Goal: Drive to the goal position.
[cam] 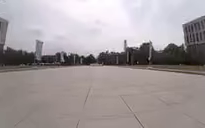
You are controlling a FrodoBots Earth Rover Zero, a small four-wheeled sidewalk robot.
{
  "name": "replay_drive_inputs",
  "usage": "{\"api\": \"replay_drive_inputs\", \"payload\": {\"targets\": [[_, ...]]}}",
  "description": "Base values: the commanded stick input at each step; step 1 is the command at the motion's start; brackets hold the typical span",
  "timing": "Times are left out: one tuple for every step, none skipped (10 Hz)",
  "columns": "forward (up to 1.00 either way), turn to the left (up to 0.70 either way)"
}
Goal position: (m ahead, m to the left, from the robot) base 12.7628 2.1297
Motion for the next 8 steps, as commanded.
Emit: {"api": "replay_drive_inputs", "payload": {"targets": [[0.70, 0.01], [0.70, 0.02], [0.70, 0.01], [0.70, 0.01], [0.70, 0.02], [0.70, 0.01], [0.70, 0.01], [0.70, 0.01]]}}
